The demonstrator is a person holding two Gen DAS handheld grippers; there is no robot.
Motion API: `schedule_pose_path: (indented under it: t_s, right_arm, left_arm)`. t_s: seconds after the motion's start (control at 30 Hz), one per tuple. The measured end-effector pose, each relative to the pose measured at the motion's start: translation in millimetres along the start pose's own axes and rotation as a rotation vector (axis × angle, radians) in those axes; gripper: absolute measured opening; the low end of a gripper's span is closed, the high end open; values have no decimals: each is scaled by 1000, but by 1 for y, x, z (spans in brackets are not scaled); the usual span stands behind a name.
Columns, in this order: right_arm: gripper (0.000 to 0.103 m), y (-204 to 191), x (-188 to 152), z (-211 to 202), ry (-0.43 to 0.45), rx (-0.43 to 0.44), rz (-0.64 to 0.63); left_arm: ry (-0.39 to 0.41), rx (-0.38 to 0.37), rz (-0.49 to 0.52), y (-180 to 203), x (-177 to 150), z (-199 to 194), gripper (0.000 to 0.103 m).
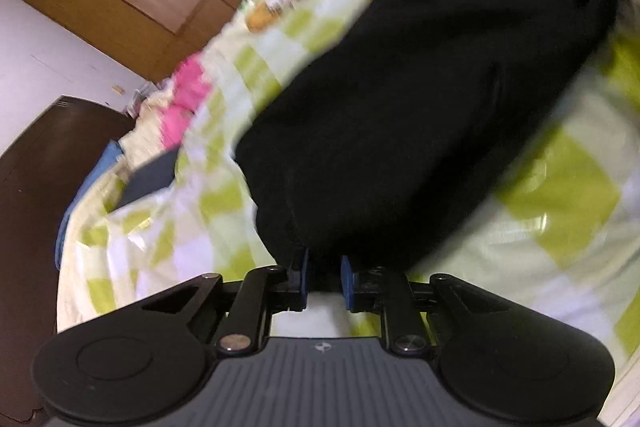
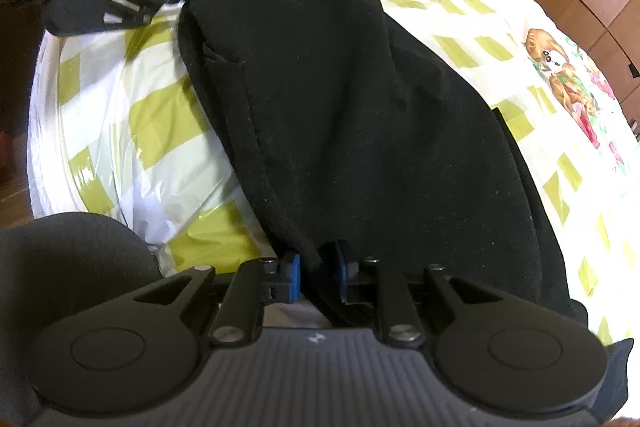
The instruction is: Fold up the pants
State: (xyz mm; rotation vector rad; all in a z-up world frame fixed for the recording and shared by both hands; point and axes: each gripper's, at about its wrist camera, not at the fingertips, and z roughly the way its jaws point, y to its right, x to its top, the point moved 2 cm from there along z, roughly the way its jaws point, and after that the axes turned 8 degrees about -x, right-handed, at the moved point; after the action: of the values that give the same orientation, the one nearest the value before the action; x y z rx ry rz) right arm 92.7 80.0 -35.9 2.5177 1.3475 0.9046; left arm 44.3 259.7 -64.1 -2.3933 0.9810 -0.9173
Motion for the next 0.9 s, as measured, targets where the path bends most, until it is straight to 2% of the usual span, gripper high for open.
schedule_pose_path:
  t_s: [0.1, 0.23, 0.27, 0.4, 0.5, 0.63, 0.7, 0.8, 0.9]
  right_arm:
    - [19, 5, -4, -5, 8, 9, 25]
    - [31, 19, -11, -22, 43, 29, 55]
    - [31, 25, -14, -27, 54, 31, 65]
    - [31, 56, -32, -48, 84, 3, 125]
    - [32, 89, -54, -58, 75, -42, 178]
    - [32, 145, -94, -58, 12, -109, 307]
    - [32, 174, -113, -56, -14, -148, 354]
    - [32, 214, -134, -50, -40, -220, 294]
    - [32, 253, -149, -39, -41, -263, 156]
  left_arm:
    - [-11, -14, -25, 1, -2, -5, 33]
    - [-8, -17, -77, -3, -2, -26, 33]
    - [-6, -14, -81, -3, -1, -32, 33]
    - [40, -8, -78, 3, 24, -56, 33]
    - [123, -55, -76, 16, 60, -70, 33]
    - [248, -196, -90, 48, 123, -72, 33]
    - [303, -255, -62, 73, 157, -68, 33]
    - [351, -336, -5, 109, 206, -56, 34]
    - [366, -387, 19, 133, 249, -41, 34]
